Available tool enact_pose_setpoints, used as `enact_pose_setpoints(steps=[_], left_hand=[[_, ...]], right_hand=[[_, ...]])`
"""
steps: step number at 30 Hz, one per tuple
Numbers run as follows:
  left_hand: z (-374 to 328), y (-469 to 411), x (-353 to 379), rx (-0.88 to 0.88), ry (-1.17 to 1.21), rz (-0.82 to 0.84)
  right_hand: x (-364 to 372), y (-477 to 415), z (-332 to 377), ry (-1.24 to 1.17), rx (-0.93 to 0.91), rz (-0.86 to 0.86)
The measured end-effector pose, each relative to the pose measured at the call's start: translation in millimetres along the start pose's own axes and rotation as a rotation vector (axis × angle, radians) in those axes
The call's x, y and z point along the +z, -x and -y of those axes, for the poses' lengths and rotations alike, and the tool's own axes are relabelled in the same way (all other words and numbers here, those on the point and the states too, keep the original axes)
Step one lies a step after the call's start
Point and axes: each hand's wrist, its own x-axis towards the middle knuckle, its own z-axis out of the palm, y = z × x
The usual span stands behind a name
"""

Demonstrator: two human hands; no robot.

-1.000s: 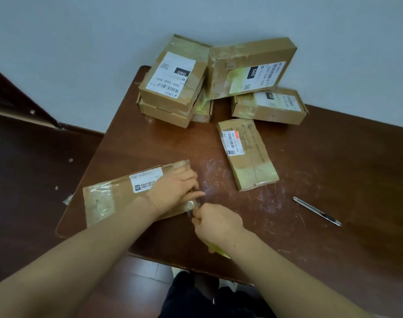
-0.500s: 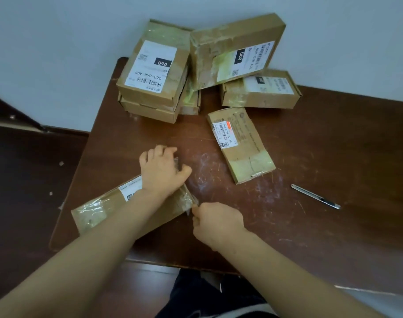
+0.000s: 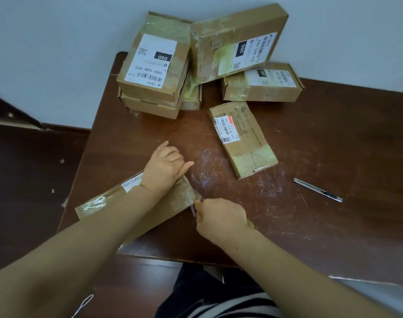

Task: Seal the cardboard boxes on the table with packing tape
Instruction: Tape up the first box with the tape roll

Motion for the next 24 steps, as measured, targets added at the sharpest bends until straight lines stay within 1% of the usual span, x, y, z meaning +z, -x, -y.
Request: enact_pose_setpoints(steps=[2, 4, 7, 9, 11, 13, 15, 16, 17, 18, 19, 20, 21, 22, 23, 24], left_hand=[[-21, 12, 6, 0.023, -0.007, 0.074], [-33, 17, 10, 0.058, 0.008, 0.092], [-30, 12, 7, 0.120, 0.059, 0.009], [-33, 19, 6, 0.177, 0.200, 0.011], [-40, 25, 6, 0.183, 0.351, -0.001], [-40, 19, 7, 0.203, 0.382, -0.049], [-39, 16, 4, 0.227, 0.404, -0.072], [-38, 17, 4, 0.239, 0.413, -0.060], [-35, 18, 4, 0.232, 0.408, -0.012], [-33, 20, 4, 0.204, 0.354, 0.034], [-31, 21, 2, 0.119, 0.257, 0.086], [-29, 22, 1, -0.055, 0.147, 0.147], [-26, 21, 2, -0.280, 0.072, 0.228], [-24, 20, 4, -0.469, 0.034, 0.294], [-24, 17, 6, -0.579, 0.029, 0.324], [-26, 14, 9, -0.625, 0.050, 0.329]], right_hand=[[2, 0, 1, 0.007, -0.015, -0.018], [4, -2, 2, 0.021, -0.025, -0.032], [6, -2, 1, 0.021, -0.021, -0.043], [9, -1, 1, 0.028, -0.019, -0.059], [13, -3, 1, 0.052, -0.013, -0.078], [16, -5, 1, 0.077, -0.013, -0.102], [17, -4, 2, 0.086, -0.005, -0.089], [18, -4, 2, 0.085, -0.005, -0.086], [18, -3, 2, 0.080, -0.002, -0.086], [17, -3, 2, 0.068, 0.000, -0.081], [15, -3, 3, 0.052, 0.001, -0.075], [13, -4, 3, 0.038, 0.002, -0.069], [12, -5, 3, 0.032, 0.003, -0.061], [12, -5, 3, 0.033, 0.004, -0.056], [12, -4, 4, 0.036, 0.006, -0.057], [12, -4, 5, 0.041, 0.006, -0.061]])
